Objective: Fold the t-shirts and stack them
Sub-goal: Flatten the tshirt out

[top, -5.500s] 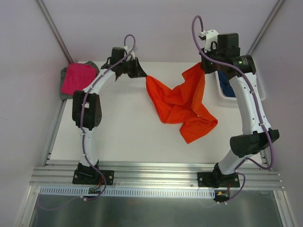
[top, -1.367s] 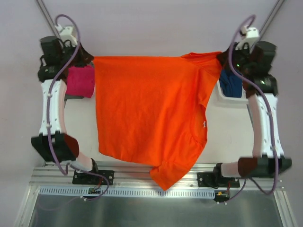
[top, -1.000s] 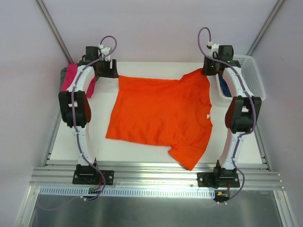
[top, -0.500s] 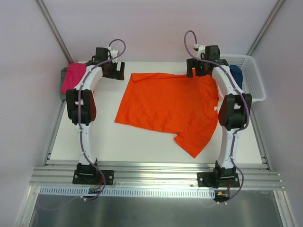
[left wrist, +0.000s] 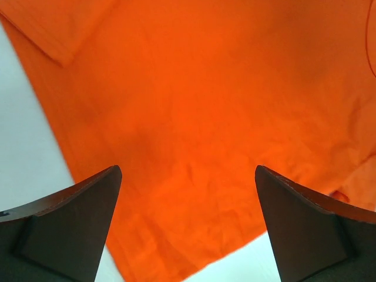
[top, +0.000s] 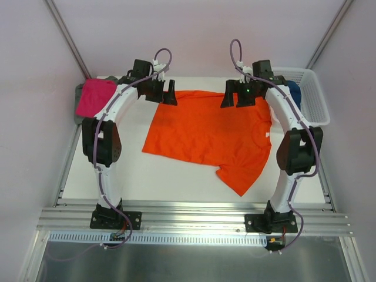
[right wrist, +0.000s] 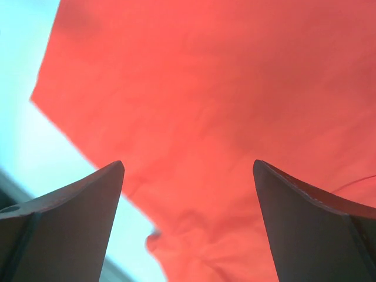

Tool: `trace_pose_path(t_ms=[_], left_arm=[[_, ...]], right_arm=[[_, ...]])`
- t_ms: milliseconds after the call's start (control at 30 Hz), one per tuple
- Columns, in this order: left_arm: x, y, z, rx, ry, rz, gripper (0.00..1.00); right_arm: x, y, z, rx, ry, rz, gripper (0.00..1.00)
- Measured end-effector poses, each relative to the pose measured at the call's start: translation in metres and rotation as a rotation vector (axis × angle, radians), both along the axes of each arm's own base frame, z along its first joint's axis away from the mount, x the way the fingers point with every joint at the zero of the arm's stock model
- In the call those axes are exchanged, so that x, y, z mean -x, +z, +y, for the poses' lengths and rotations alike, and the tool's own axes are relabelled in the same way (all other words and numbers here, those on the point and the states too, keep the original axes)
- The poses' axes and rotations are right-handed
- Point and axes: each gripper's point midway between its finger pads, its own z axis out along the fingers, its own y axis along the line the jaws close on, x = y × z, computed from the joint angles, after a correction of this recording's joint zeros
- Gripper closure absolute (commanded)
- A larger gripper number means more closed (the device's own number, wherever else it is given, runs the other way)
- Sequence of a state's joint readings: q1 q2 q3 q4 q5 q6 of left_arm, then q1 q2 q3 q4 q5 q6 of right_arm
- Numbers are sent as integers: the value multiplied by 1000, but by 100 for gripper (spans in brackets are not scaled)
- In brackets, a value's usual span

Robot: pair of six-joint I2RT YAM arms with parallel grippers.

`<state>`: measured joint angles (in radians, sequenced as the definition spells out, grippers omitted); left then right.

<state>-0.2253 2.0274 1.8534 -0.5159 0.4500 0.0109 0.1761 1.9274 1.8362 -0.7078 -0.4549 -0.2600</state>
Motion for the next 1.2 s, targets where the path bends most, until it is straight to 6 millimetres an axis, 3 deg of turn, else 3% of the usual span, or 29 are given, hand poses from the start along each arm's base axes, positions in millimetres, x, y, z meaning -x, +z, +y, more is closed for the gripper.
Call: trace_pose_path(t_ms=[233, 400, 533, 733, 833, 1067, 1200], left_arm=[[37, -53, -10, 77, -29, 262, 1], [40, -92, -18, 94, -47, 410, 1], [40, -114, -21, 102, -51, 480, 1], [61, -121, -20, 121, -54, 563, 1], [82, -121, -16, 123, -52, 605, 1], [131, -122, -4, 97, -35, 691, 1], [151, -120, 3, 73, -24, 711, 1]], right_arm=[[37, -31, 25, -82, 39, 238, 4], [39, -68, 27, -71, 42, 359, 4], [29, -100, 27, -55, 36, 425, 4], [27, -107, 28, -53, 30, 446, 4], [30, -108, 31, -56, 30, 456, 4], [66, -112, 47, -60, 54, 535, 4], [82, -98, 61, -74, 81, 538, 4]])
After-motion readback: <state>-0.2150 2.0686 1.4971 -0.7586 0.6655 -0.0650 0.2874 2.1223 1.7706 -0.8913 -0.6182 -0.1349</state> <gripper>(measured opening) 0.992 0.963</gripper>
